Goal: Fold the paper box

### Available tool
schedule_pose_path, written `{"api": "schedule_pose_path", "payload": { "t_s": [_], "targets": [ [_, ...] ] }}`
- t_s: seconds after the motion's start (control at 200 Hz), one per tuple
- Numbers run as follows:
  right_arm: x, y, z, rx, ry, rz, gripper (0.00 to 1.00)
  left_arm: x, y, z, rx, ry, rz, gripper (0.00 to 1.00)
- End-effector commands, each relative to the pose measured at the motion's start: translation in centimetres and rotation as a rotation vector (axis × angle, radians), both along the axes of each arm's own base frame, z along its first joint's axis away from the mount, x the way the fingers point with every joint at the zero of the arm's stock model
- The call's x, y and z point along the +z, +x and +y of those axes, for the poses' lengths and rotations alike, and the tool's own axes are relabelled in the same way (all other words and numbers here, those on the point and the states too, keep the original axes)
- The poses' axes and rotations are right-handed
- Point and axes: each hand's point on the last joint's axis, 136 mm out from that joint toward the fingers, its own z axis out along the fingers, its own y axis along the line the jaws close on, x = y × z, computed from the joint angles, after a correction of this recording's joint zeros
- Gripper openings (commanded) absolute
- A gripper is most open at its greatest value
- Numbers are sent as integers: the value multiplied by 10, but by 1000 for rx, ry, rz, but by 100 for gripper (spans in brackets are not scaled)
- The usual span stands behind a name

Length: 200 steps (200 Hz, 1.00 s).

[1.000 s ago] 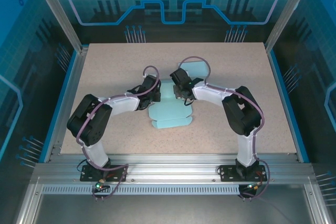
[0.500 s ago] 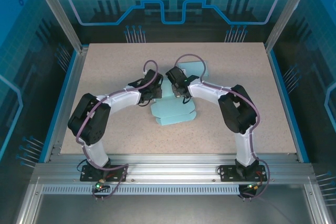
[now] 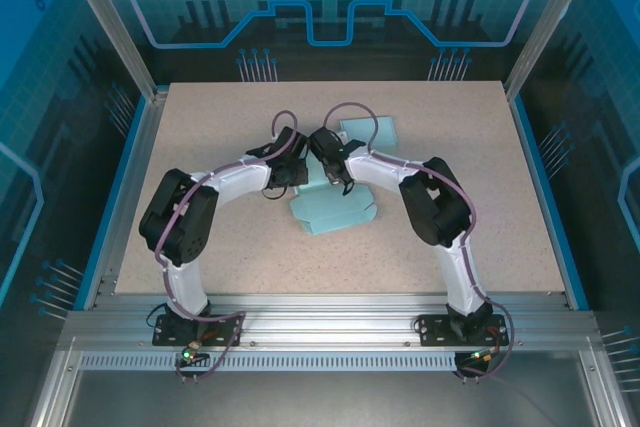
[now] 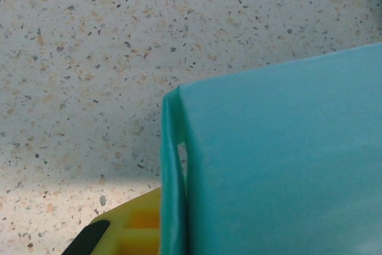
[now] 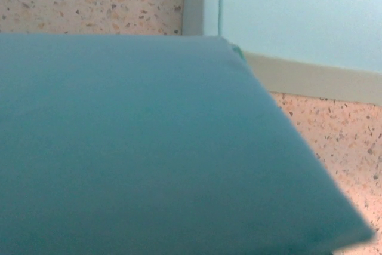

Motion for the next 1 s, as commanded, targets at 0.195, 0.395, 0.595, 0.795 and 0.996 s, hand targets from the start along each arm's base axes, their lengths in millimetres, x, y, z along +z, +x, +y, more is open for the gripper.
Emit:
{"api": "schedule_pose_path", "payload": {
  "t_s": [0.195, 0.395, 0.595, 0.795, 0.996],
  "targets": [
    [-53, -28, -28, 64, -435, 159, 0, 3, -4, -14, -21, -38, 39, 10],
    [-69, -36, -15, 107, -530, 177, 0, -1, -3, -19, -11, -65, 47, 13],
    [-65, -42, -8, 121, -479, 184, 0, 1, -4, -16, 6, -68, 38, 20],
    [-39, -43, -2, 162, -418, 175, 0, 19, -2, -17, 19, -133, 2, 37],
    [-27, -54, 8, 266, -351, 242, 0, 39, -1, -12, 27, -181, -43, 43]
  ]
}}
